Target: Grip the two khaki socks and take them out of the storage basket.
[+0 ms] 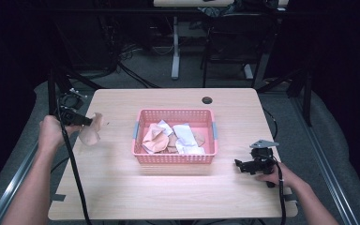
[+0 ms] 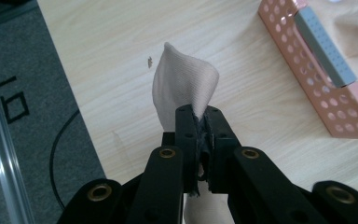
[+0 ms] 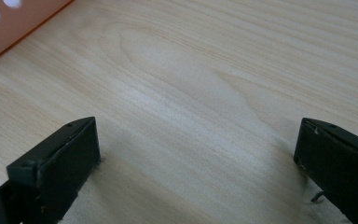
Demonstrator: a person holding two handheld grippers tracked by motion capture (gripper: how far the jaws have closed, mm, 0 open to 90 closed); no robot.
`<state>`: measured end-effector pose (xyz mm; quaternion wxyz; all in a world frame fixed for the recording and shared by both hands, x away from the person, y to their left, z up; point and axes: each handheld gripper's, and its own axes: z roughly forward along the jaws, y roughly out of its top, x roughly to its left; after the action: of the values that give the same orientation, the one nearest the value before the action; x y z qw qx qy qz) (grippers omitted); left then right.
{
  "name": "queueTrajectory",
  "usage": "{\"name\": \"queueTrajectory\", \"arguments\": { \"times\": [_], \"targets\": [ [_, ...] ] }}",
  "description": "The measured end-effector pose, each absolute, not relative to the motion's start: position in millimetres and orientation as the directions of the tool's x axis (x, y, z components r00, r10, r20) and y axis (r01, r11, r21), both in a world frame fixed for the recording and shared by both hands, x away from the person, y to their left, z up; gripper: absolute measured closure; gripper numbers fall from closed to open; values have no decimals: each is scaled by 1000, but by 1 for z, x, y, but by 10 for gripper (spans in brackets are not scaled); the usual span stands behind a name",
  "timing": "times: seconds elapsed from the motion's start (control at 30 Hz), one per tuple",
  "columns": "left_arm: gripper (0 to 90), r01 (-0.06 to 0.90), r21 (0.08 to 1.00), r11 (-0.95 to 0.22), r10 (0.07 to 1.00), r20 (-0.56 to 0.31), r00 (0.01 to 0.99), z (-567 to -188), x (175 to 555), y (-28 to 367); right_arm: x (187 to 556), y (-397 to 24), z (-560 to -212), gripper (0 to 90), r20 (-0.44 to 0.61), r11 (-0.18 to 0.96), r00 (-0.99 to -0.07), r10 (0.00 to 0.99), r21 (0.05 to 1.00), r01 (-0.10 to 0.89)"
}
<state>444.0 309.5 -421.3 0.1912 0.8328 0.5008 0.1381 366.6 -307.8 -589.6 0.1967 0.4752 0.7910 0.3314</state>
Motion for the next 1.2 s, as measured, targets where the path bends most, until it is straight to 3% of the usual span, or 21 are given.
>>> {"name": "queueTrajectory", "arguments": {
  "times": [0.63, 0.9, 1.0, 1.2],
  "targets": [
    [854, 856, 362, -368, 909, -53, 414, -492, 449, 316, 367, -308, -590, 0, 4, 329, -471, 882, 711, 622],
    [832, 870, 351, -345, 914, -83, 396, -503, 449, 319, 367, -308, -590, 0, 4, 329, -472, 882, 711, 622],
    [766, 872, 337, -354, 912, -82, 402, -502, 449, 318, 367, -308, -590, 0, 5, 328, -471, 882, 711, 622],
    [477, 867, 336, -368, 904, -87, 418, -495, 446, 313, 367, -308, -590, 0, 4, 329, -471, 882, 711, 621]
  ]
}}
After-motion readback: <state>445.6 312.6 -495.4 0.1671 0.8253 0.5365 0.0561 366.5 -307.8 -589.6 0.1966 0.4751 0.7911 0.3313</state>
